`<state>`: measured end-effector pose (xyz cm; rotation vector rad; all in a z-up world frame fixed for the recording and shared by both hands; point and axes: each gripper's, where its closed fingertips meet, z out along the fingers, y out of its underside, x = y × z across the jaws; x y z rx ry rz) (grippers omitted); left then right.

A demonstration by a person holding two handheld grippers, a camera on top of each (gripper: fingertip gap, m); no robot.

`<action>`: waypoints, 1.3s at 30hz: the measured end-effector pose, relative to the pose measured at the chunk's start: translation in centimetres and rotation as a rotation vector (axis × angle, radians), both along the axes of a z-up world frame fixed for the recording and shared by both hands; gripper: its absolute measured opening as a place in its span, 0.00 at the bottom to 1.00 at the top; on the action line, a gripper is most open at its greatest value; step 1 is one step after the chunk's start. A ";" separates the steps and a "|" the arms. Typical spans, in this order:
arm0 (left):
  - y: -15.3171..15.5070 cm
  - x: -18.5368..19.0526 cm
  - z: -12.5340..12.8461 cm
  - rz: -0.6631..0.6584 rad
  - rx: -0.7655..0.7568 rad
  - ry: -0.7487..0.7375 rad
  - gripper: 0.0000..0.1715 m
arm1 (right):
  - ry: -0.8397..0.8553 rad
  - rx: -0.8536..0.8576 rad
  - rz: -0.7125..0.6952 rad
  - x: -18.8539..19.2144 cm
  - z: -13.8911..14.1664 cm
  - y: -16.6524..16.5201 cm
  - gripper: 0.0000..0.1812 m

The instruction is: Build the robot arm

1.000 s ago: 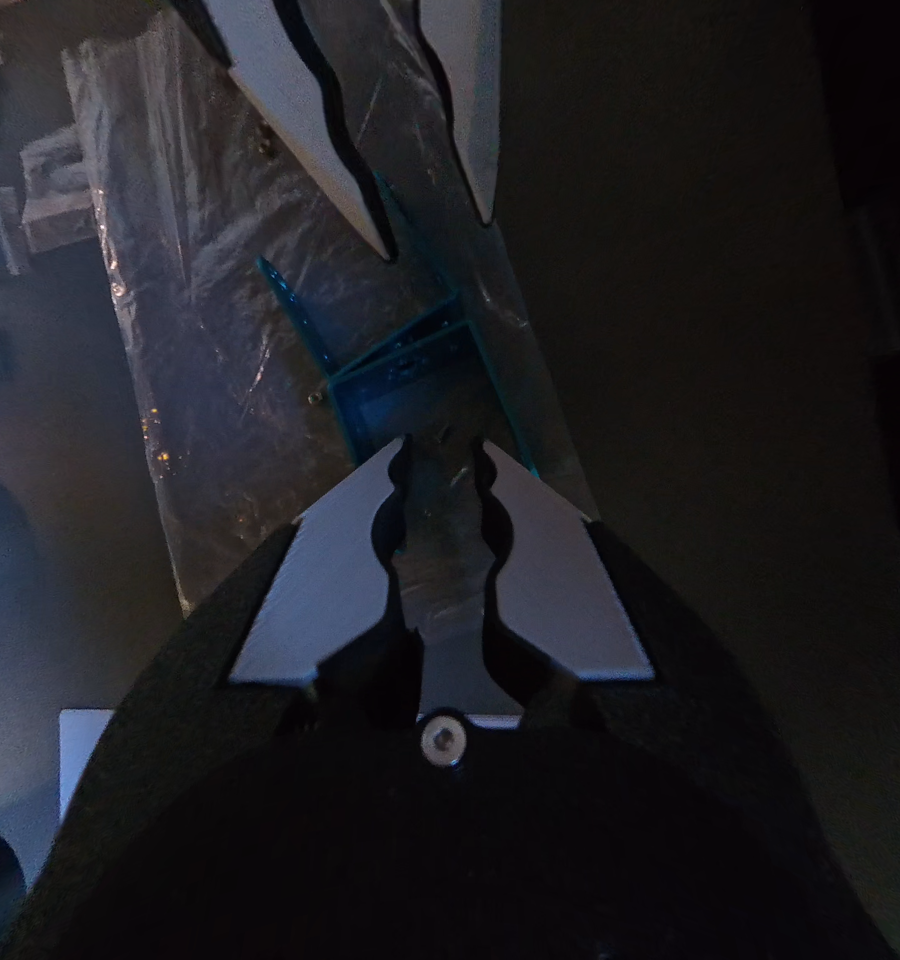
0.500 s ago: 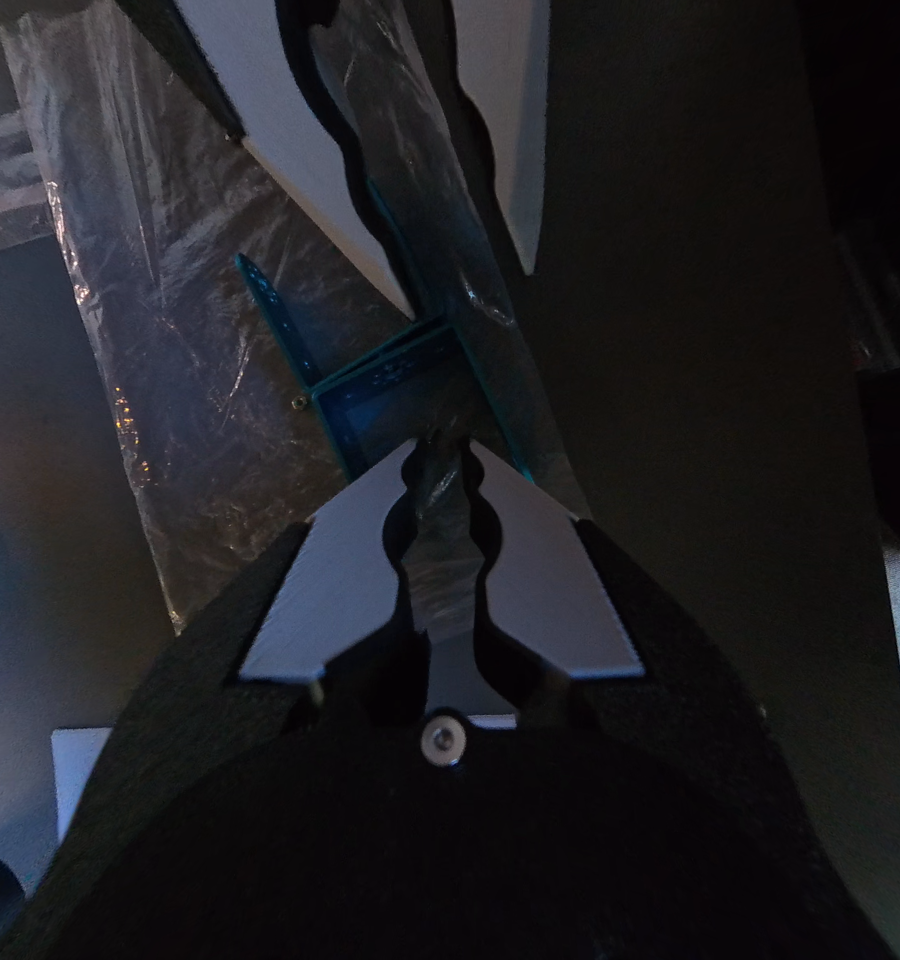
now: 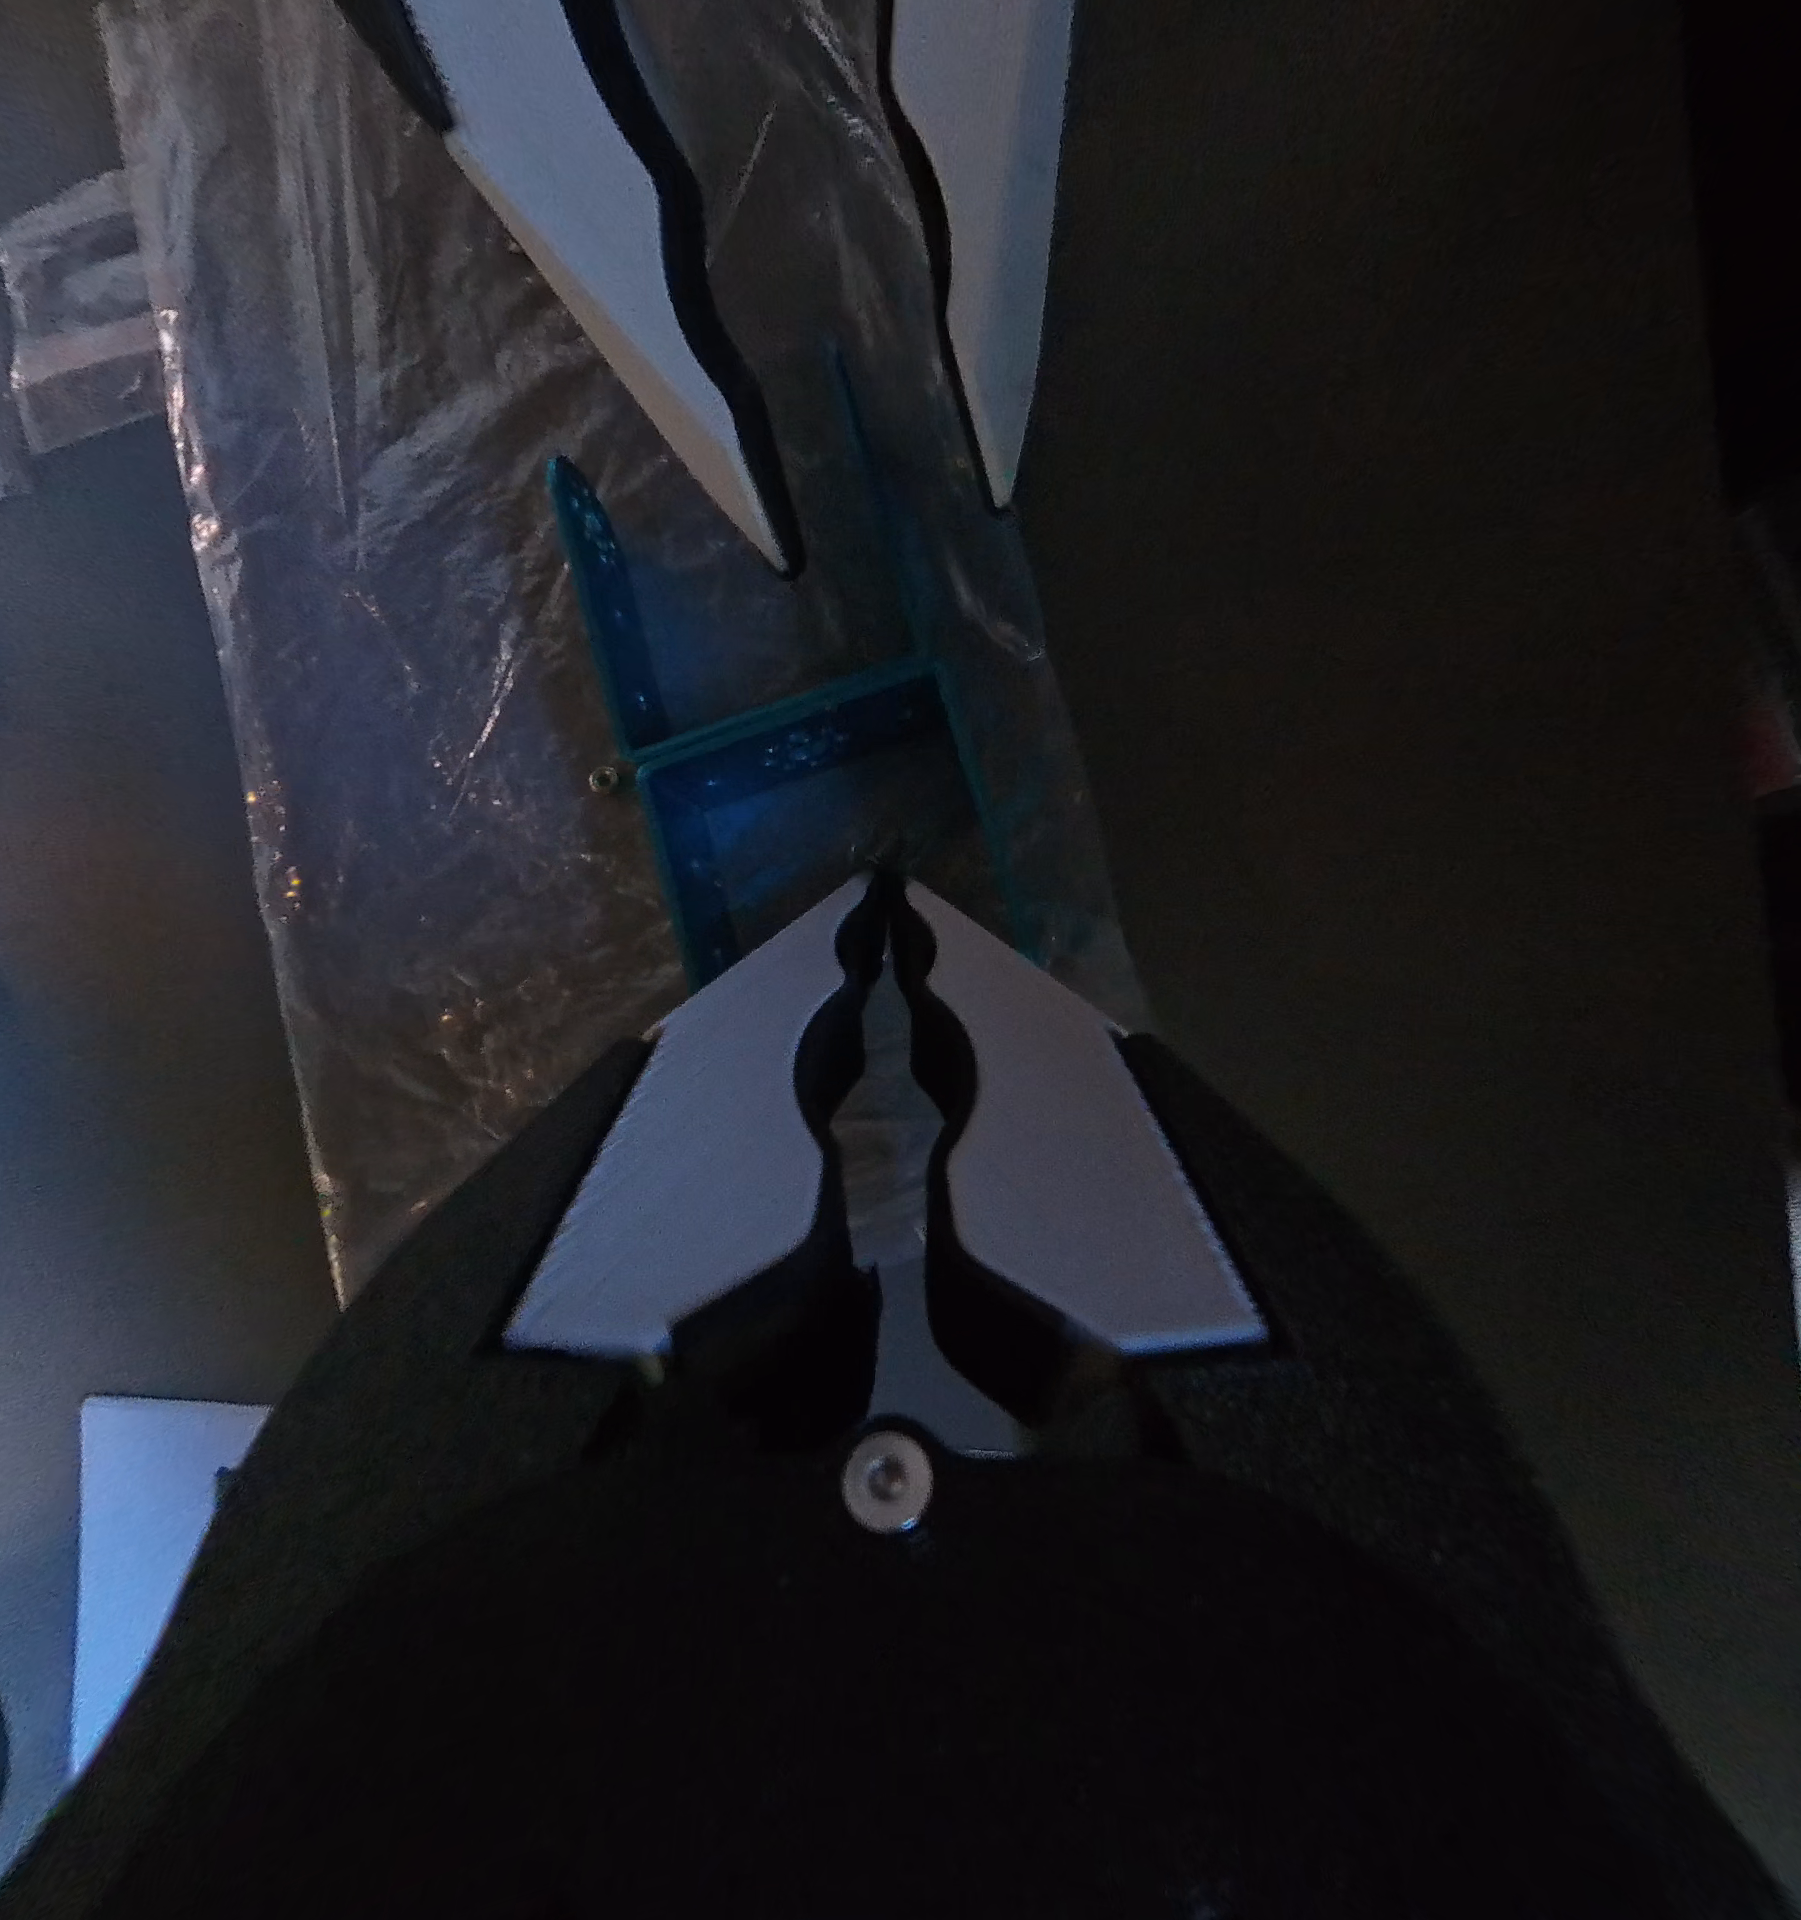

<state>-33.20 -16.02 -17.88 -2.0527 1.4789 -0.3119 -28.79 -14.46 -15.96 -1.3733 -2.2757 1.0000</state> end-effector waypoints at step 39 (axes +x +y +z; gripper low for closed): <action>3.1 0.9 8.1 0.428 0.001 -0.606 0.02 | 0.440 -0.005 -0.135 -2.1 6.3 1.1 0.12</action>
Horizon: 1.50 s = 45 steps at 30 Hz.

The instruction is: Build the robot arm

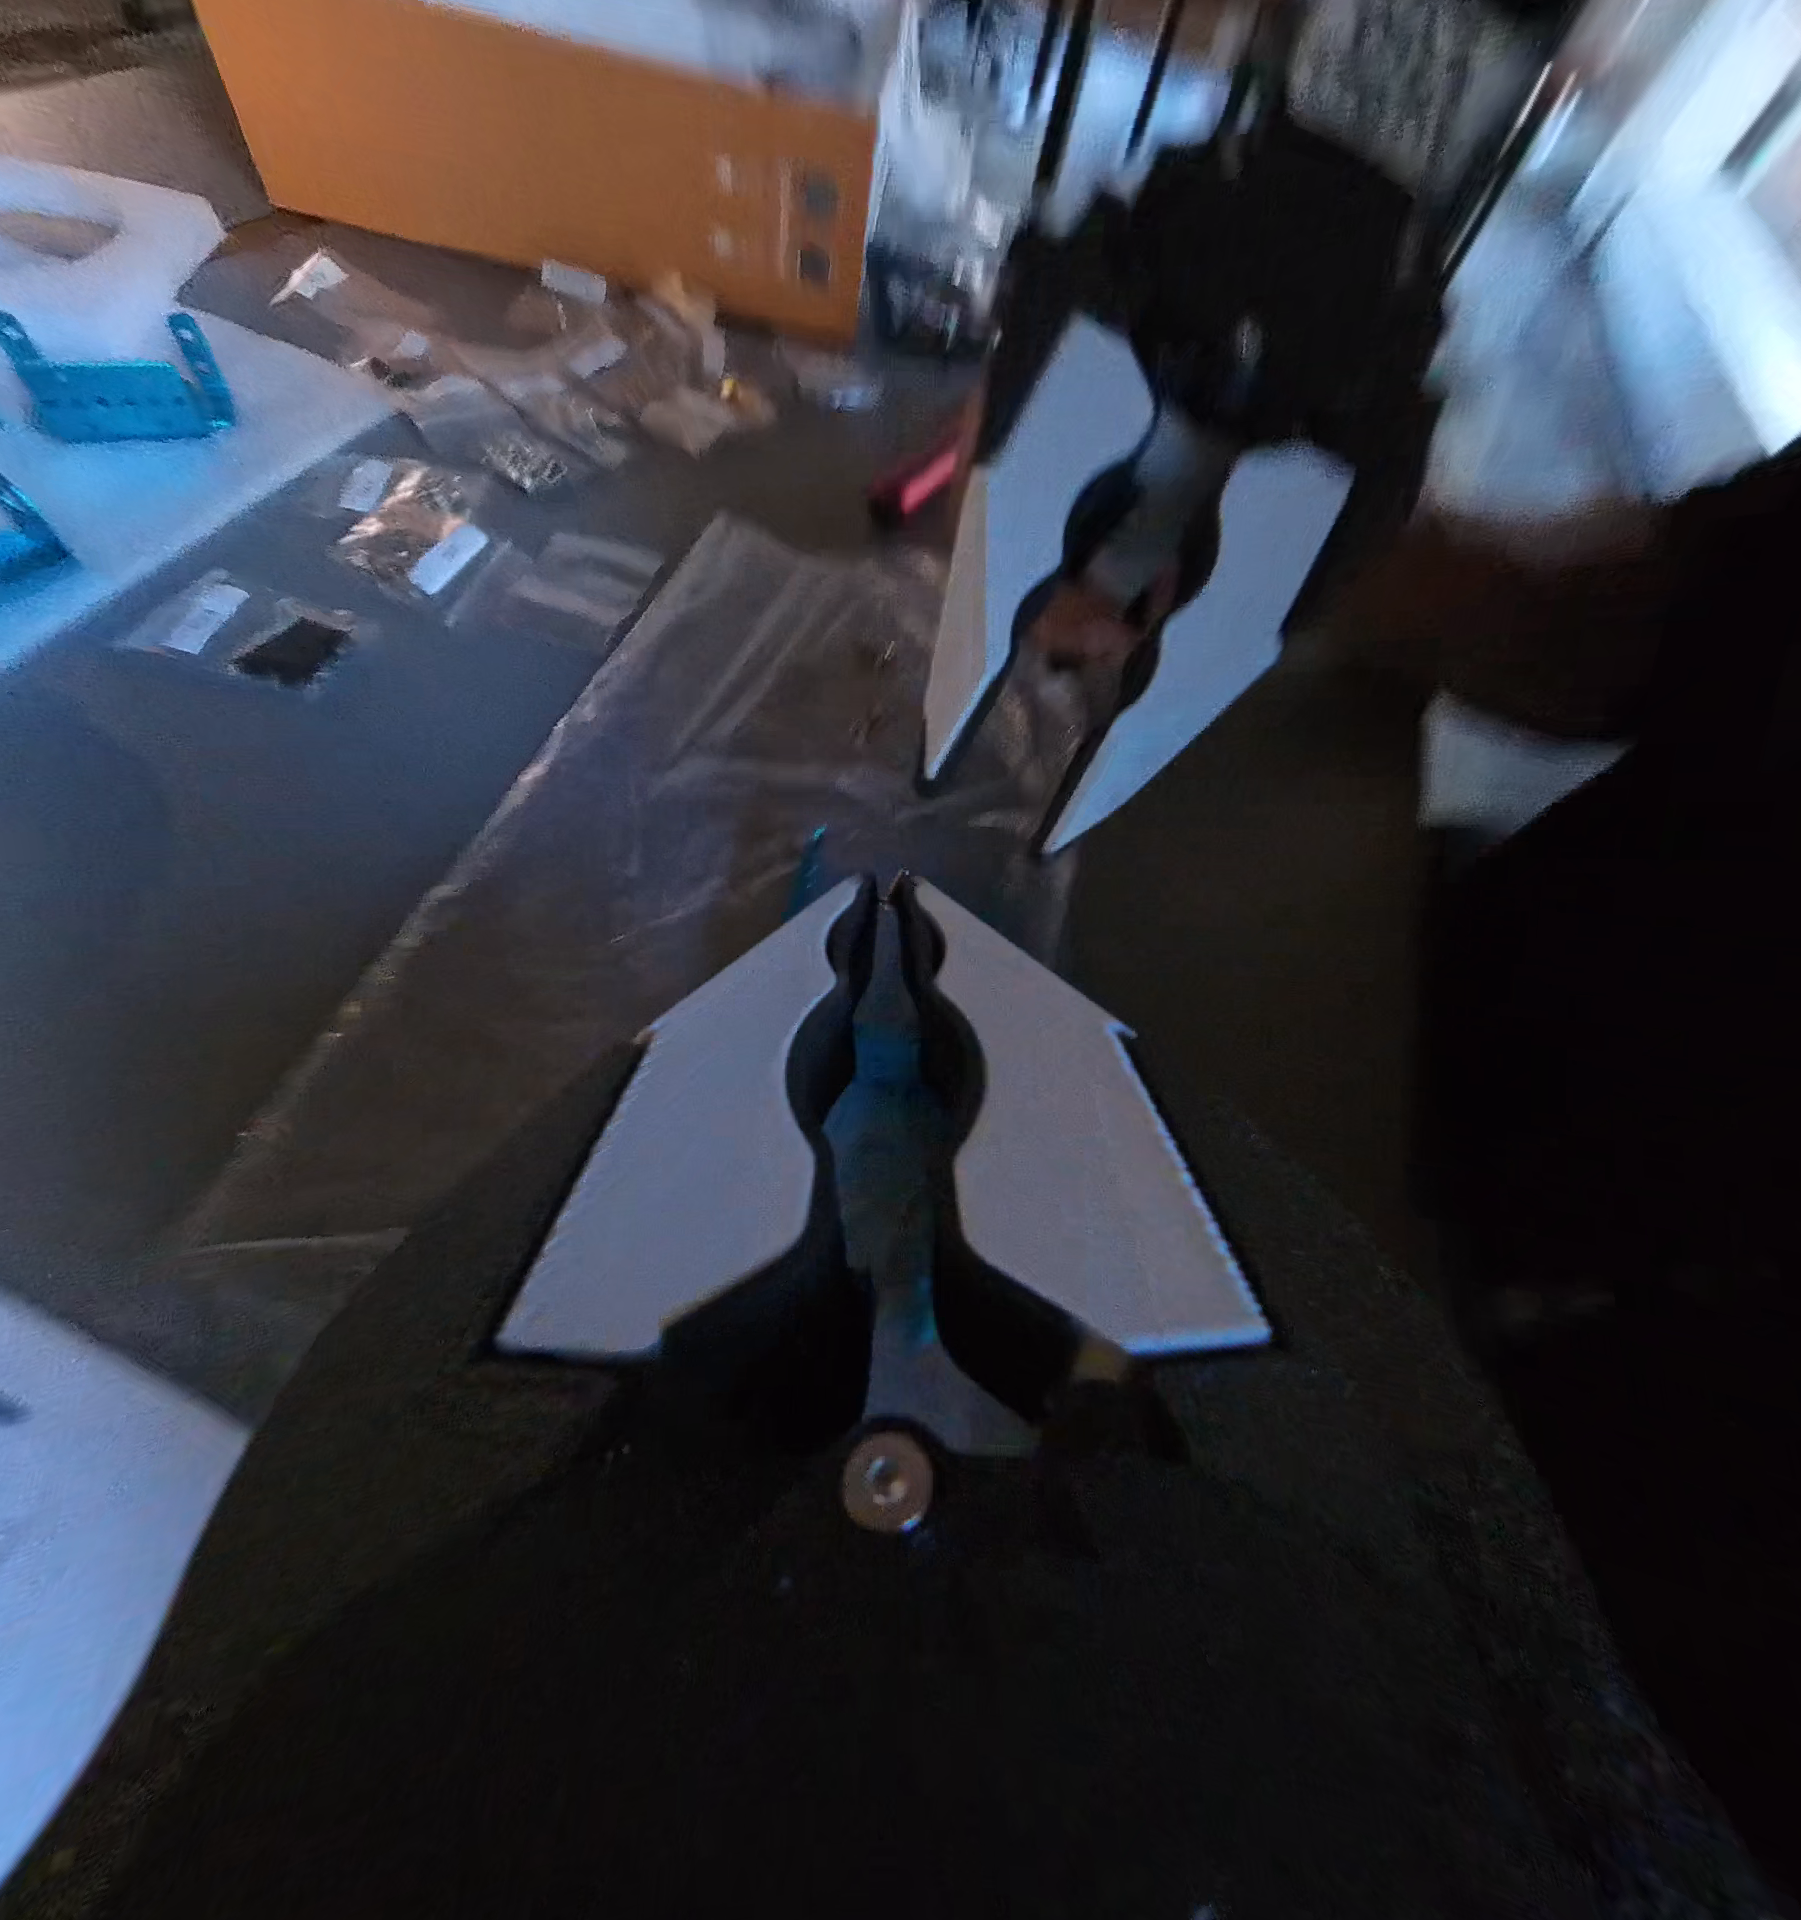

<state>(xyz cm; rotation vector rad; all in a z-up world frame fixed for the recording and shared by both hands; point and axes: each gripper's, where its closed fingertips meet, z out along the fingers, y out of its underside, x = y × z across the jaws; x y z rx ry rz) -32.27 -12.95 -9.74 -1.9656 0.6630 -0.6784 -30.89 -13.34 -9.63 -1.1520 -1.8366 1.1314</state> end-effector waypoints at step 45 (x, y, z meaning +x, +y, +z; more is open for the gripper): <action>-3.1 1.9 4.9 0.038 0.473 0.078 0.08 | 0.054 -0.705 0.224 1.0 5.8 -2.4 0.01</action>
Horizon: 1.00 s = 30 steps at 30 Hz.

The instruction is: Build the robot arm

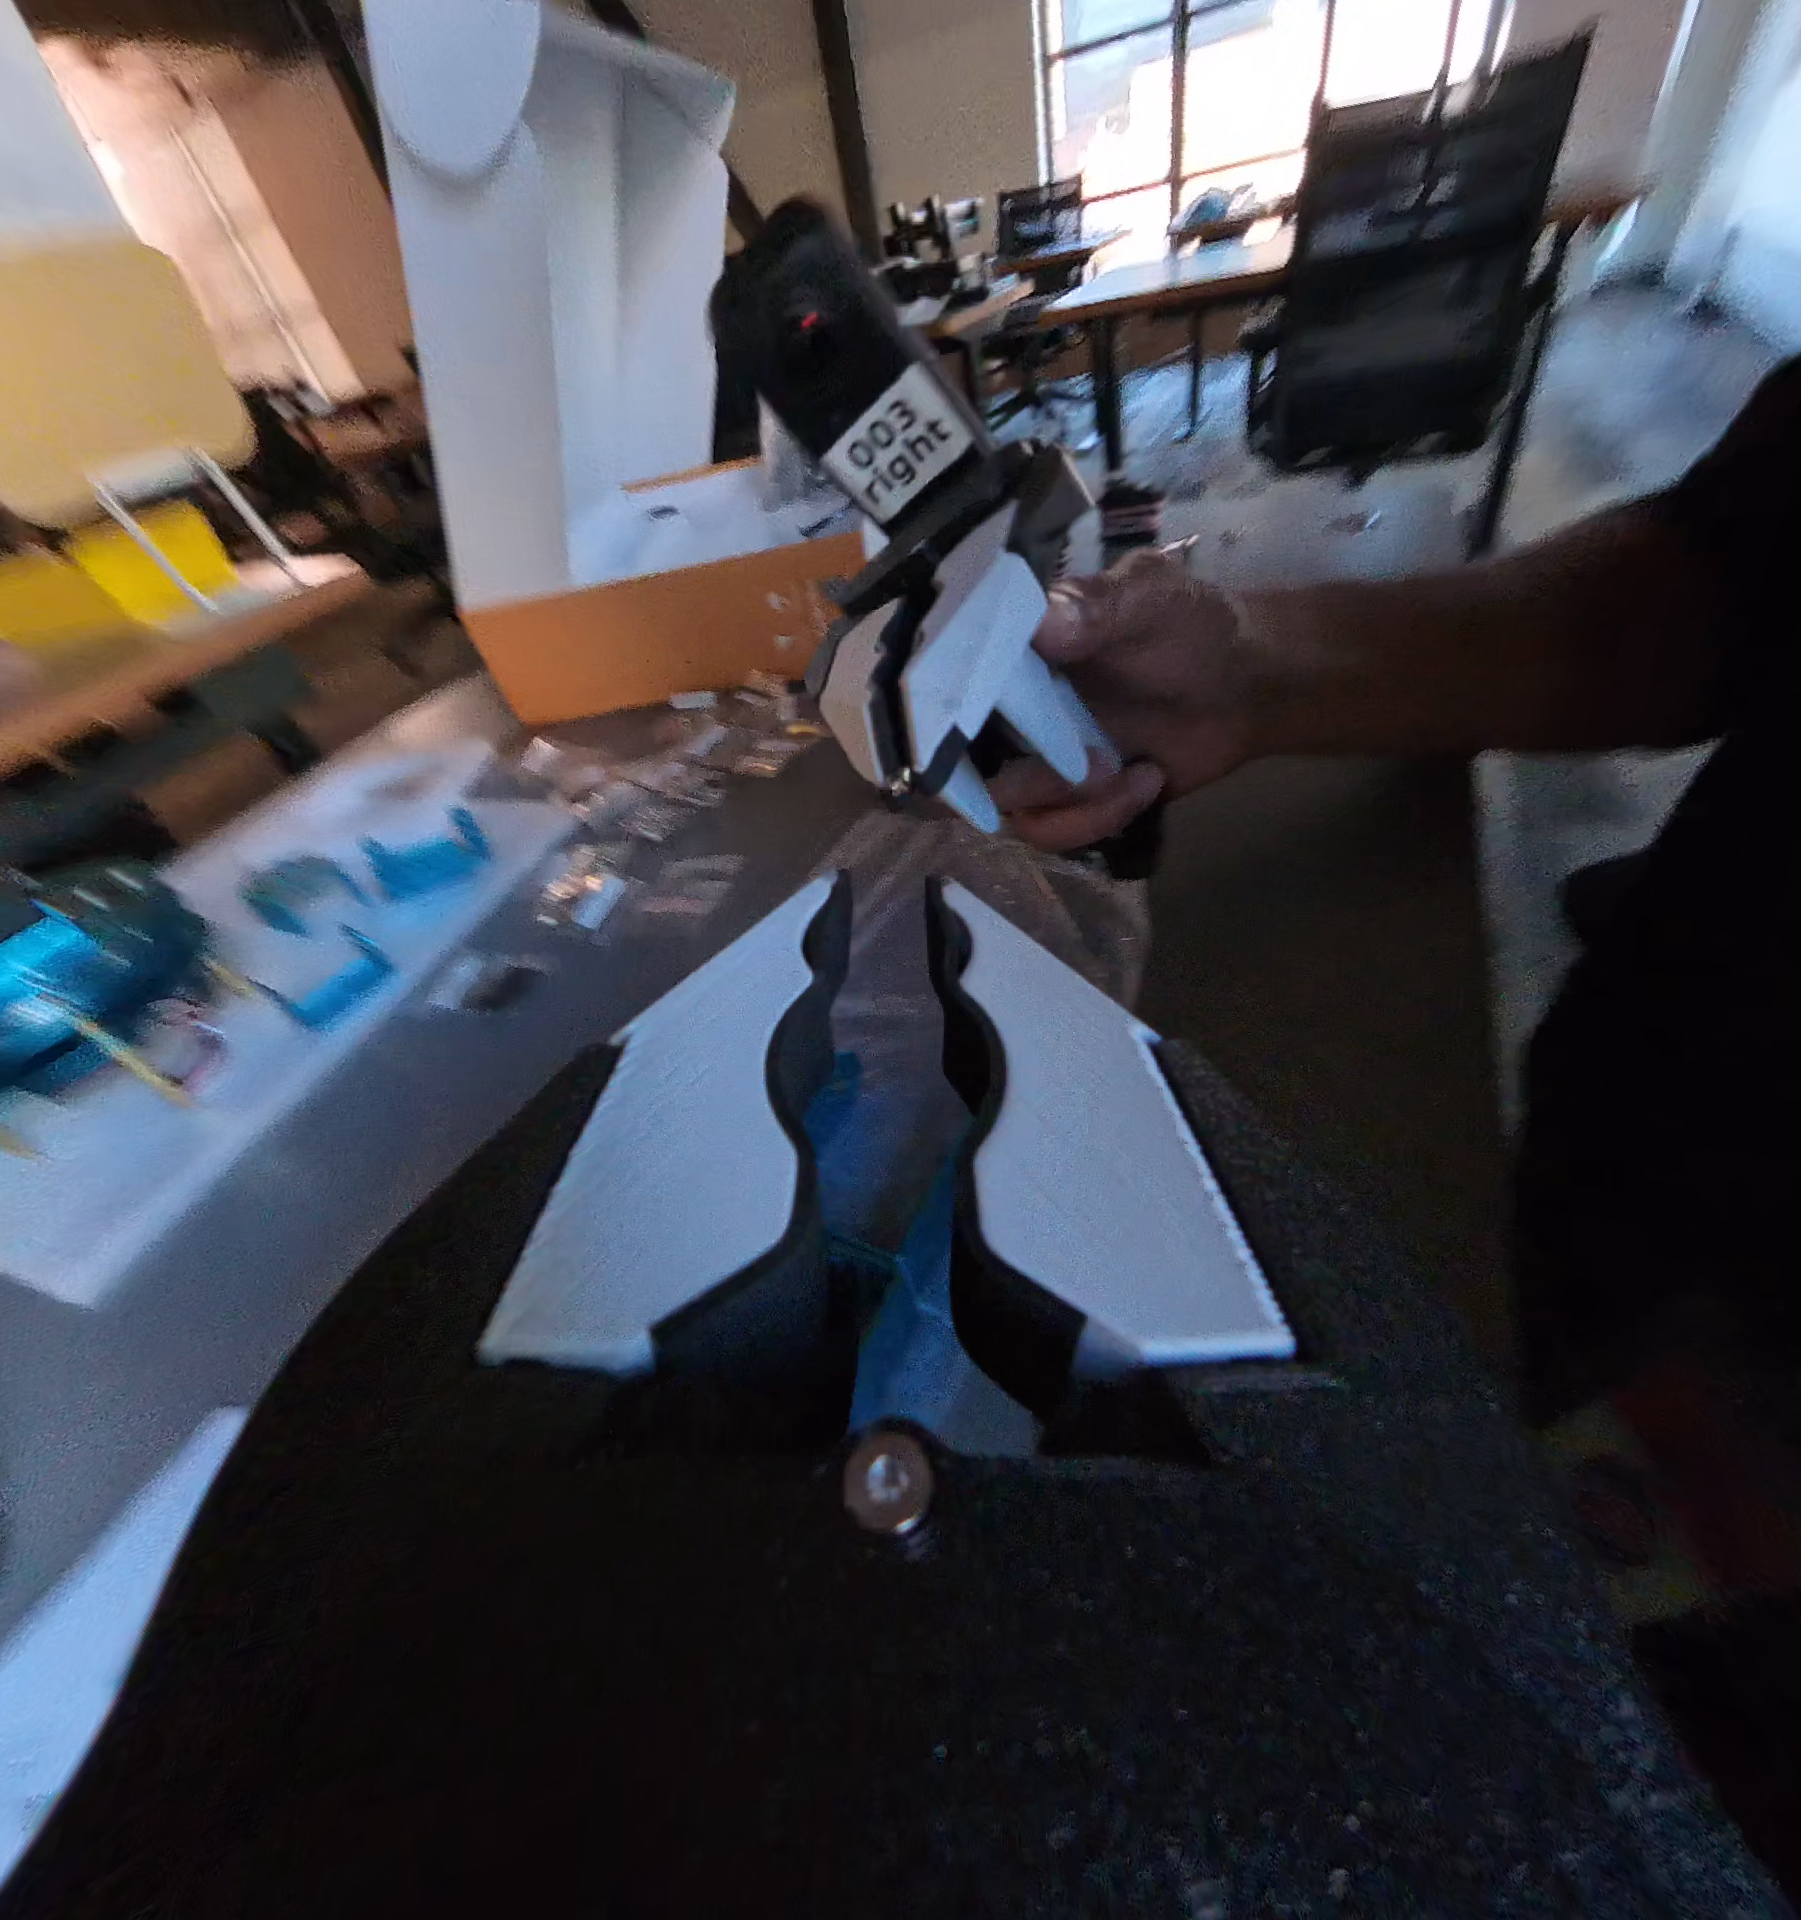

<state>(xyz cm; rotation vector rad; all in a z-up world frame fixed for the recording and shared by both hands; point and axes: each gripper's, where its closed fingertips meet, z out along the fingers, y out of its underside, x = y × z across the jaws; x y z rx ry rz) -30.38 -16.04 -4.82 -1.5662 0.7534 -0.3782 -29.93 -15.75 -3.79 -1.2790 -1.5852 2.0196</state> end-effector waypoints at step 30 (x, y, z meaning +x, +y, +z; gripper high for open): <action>-1.8 0.9 0.4 -0.011 0.127 0.356 0.02 | -0.190 -0.143 0.181 -0.4 -0.5 -2.9 0.01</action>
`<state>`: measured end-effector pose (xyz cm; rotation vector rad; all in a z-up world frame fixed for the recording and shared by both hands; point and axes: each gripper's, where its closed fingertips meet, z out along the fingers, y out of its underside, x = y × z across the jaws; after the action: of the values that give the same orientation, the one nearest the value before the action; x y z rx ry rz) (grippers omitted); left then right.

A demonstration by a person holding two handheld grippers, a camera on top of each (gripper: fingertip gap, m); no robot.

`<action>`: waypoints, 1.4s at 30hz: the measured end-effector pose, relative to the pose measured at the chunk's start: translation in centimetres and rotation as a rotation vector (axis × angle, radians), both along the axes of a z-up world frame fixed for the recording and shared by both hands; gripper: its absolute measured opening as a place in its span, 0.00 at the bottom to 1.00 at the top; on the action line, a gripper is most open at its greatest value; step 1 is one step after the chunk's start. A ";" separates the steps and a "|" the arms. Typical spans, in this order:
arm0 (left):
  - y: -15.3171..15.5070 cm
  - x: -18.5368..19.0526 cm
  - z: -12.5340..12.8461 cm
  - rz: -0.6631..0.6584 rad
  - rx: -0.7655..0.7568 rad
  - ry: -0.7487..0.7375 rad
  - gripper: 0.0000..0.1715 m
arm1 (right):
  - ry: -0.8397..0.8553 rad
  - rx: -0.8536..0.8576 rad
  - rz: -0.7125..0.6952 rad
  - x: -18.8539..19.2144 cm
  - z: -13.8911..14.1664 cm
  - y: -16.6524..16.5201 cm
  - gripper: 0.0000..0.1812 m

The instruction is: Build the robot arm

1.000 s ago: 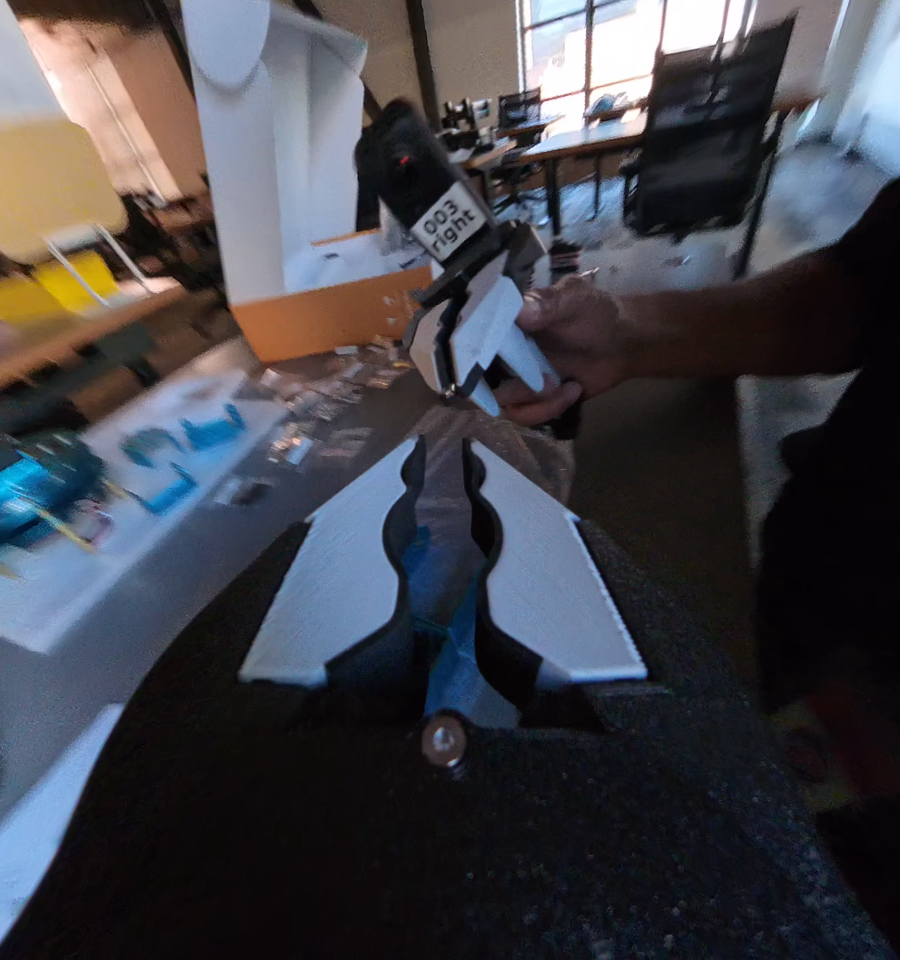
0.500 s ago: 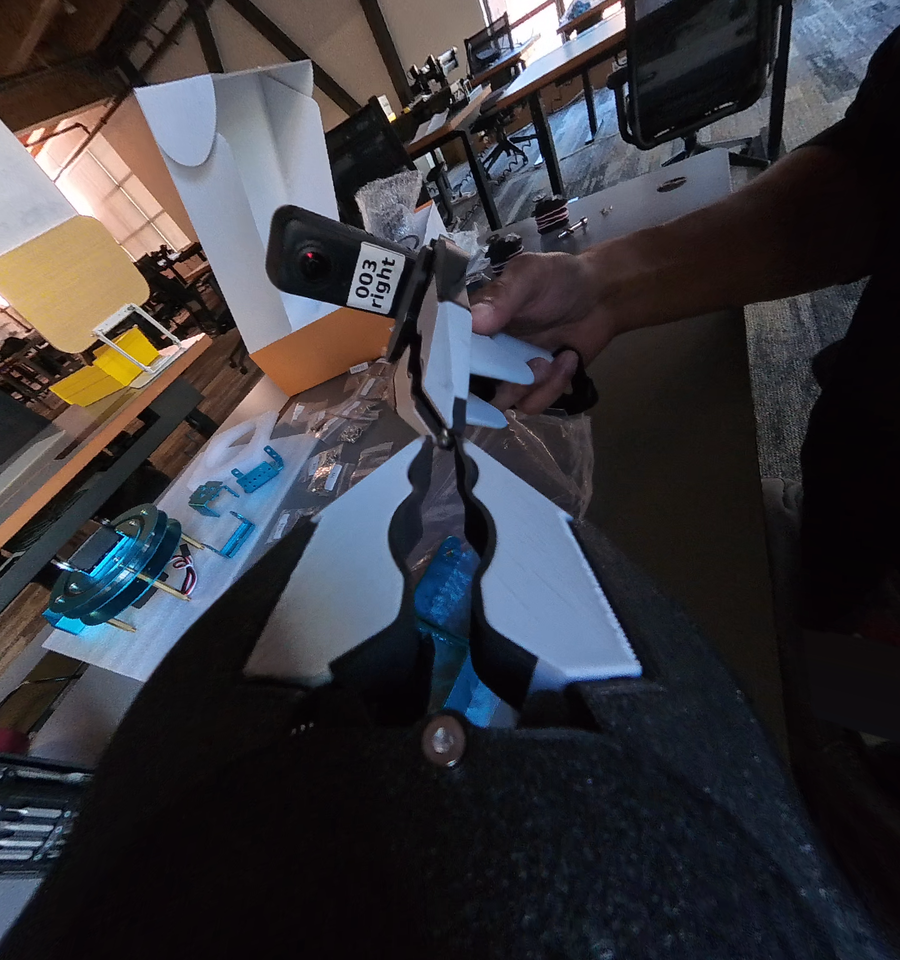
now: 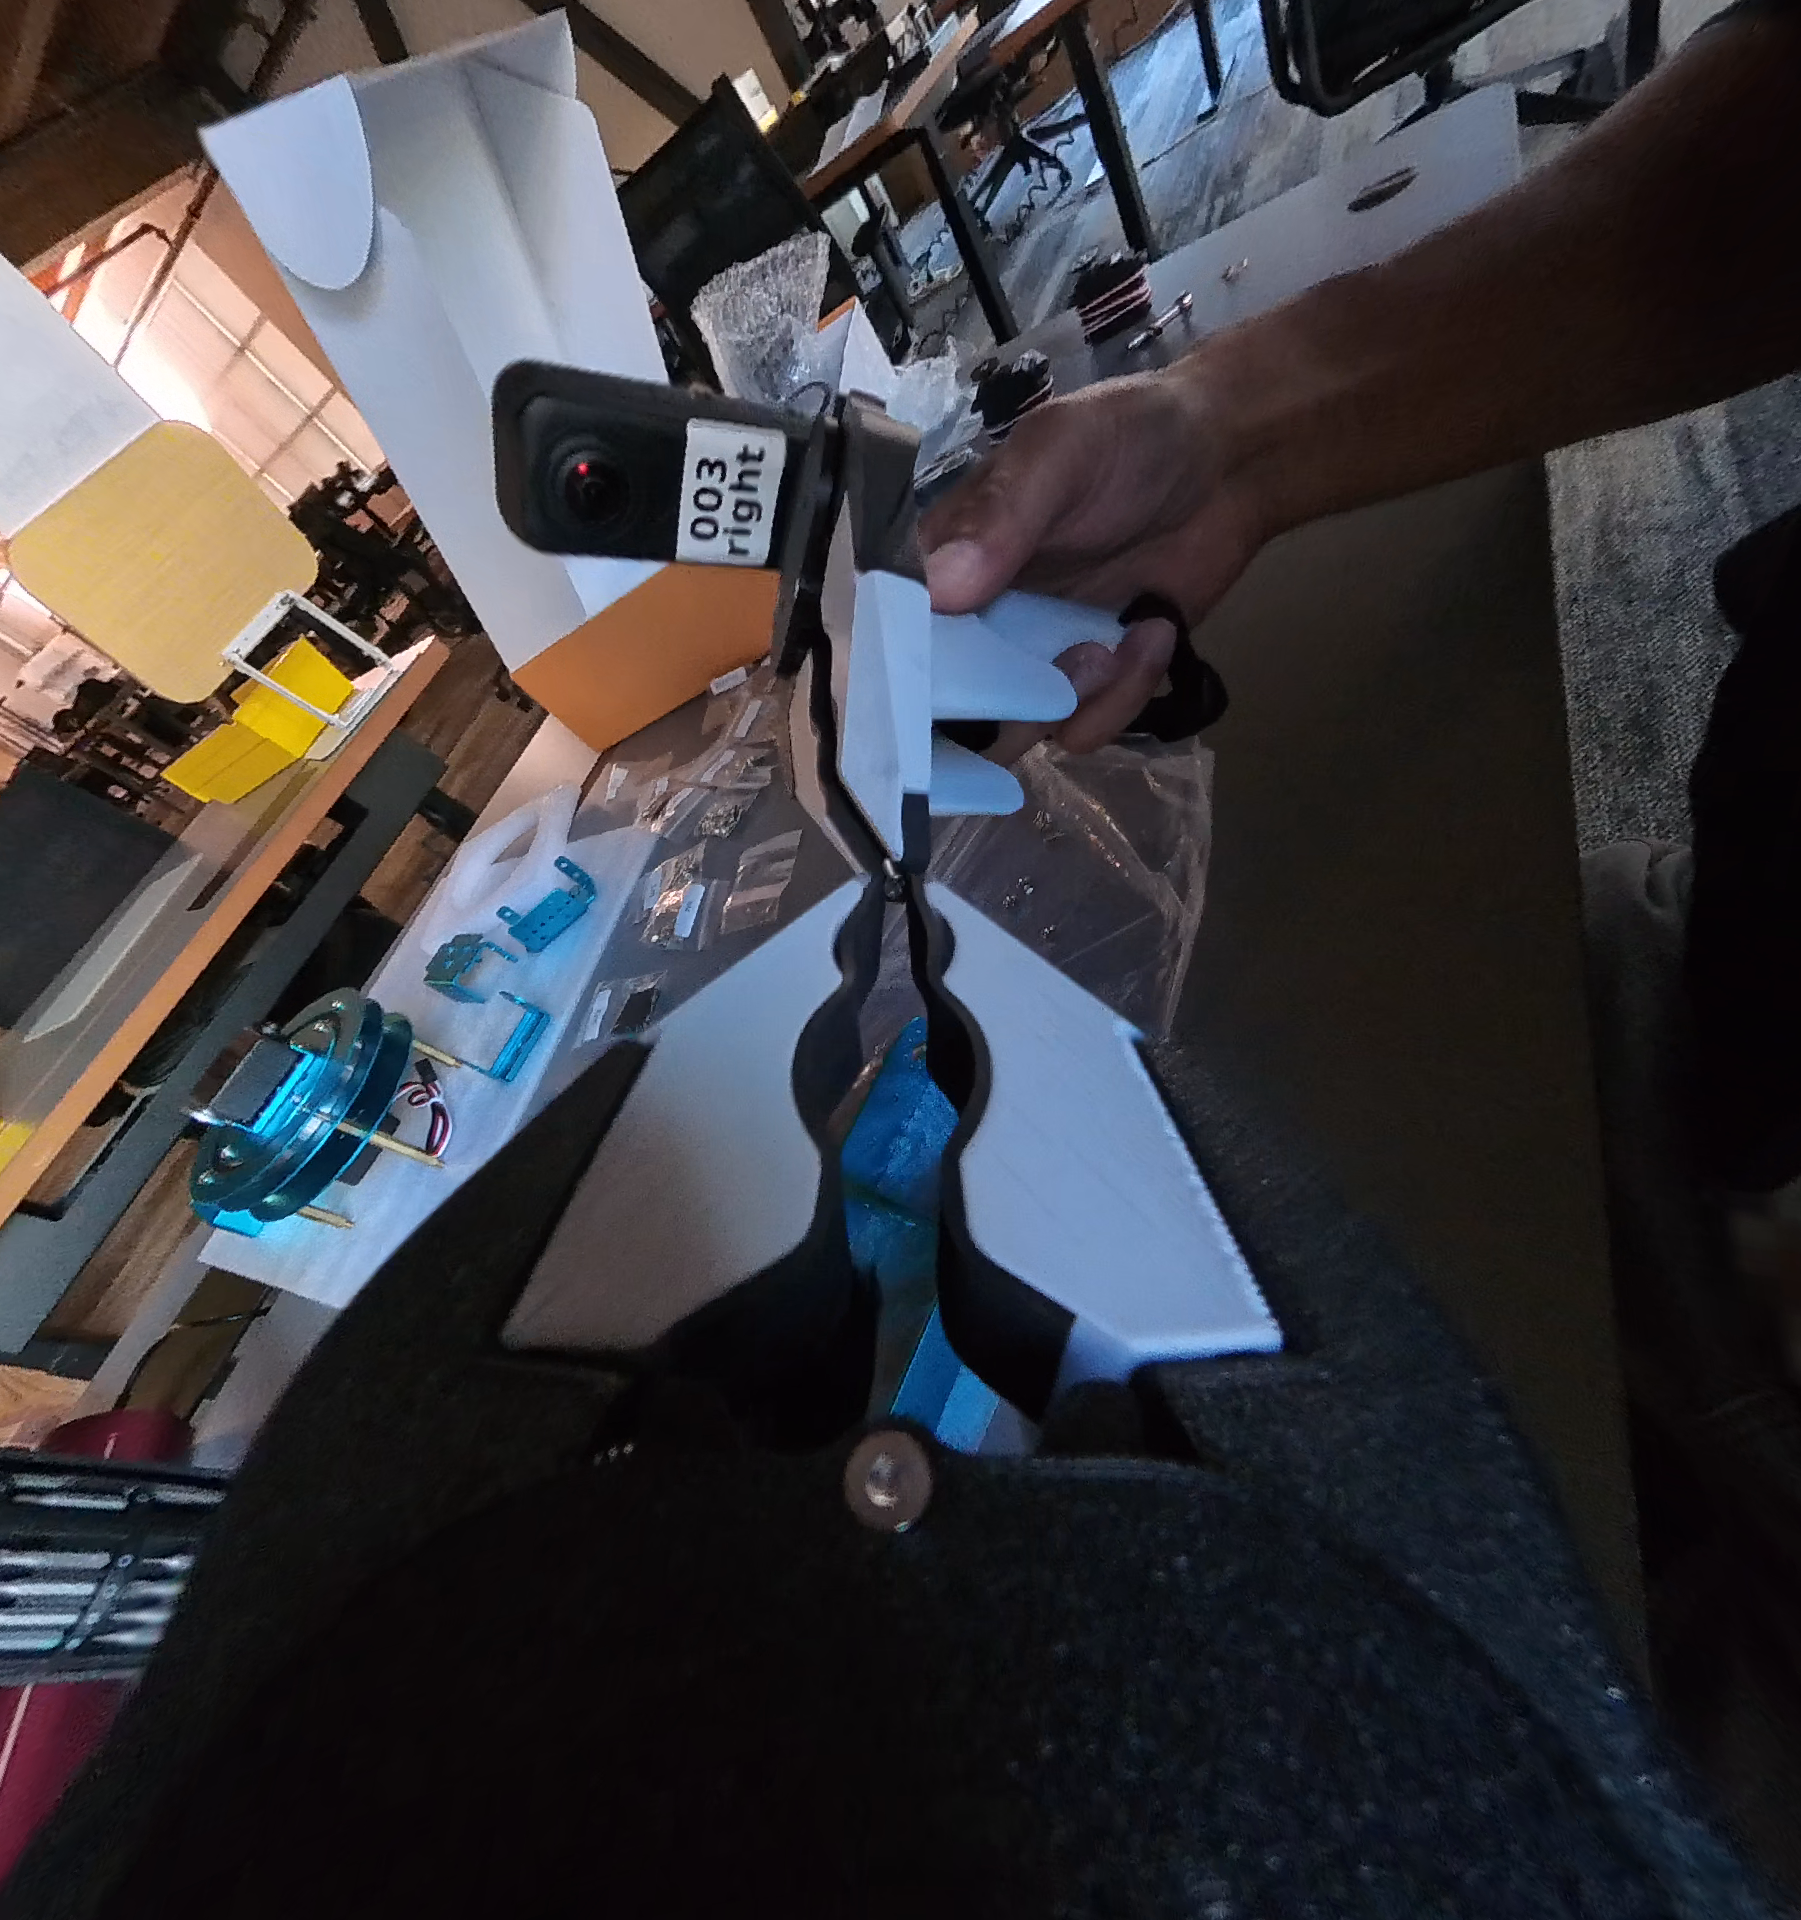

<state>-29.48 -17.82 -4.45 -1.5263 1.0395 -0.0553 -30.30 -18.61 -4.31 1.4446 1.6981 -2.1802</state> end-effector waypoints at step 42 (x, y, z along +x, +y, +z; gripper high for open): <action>-0.3 -4.3 -9.1 0.118 -0.167 0.118 0.02 | -0.295 1.028 -0.464 10.0 -9.6 13.5 0.00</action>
<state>-33.74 -18.10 -13.55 -1.7576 1.0564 0.0310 -20.31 -5.10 -13.92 2.3789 2.6981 -1.0049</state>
